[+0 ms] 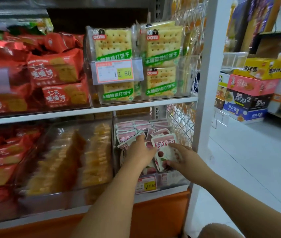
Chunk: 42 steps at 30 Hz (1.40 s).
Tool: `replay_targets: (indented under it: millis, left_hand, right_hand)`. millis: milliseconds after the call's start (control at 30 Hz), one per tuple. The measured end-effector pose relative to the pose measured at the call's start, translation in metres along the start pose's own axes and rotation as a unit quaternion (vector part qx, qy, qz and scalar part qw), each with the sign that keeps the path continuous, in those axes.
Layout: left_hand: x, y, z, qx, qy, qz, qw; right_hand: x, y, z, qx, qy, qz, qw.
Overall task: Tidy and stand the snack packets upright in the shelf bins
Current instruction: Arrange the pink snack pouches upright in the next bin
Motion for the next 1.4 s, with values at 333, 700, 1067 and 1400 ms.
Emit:
replay_targets:
  millis: [333,700,1067,1400]
  left_hand:
    - [0.015,-0.014,0.023,-0.024,0.182,-0.051,0.982]
    - [-0.058,0.016,0.029,0.035,0.295,-0.238,0.925]
    - [-0.051,0.026,0.020,0.134,0.267,-0.091,0.950]
    - [-0.006,0.028,0.021,0.163,0.062,0.002,0.985]
  right_hand:
    - [0.010,0.000,0.002,0.044,-0.191,-0.085,0.977]
    - [-0.006,0.012,0.033,0.036,-0.334,-0.106,0.936]
    - [-0.018,0.025,0.025,0.071,-0.366,-0.042,0.927]
    - [-0.010,0.026,0.024,0.098,-0.320,0.035,0.942]
Point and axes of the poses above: each hand's wrist, its own y-axis away from the middle knuckle, its own x-axis out of the palm, z = x × y, the point moved 3 cm from there along -y, towards the middle knuckle, and after that the axes turned 10 degrees about x, right-handed, at the moved point
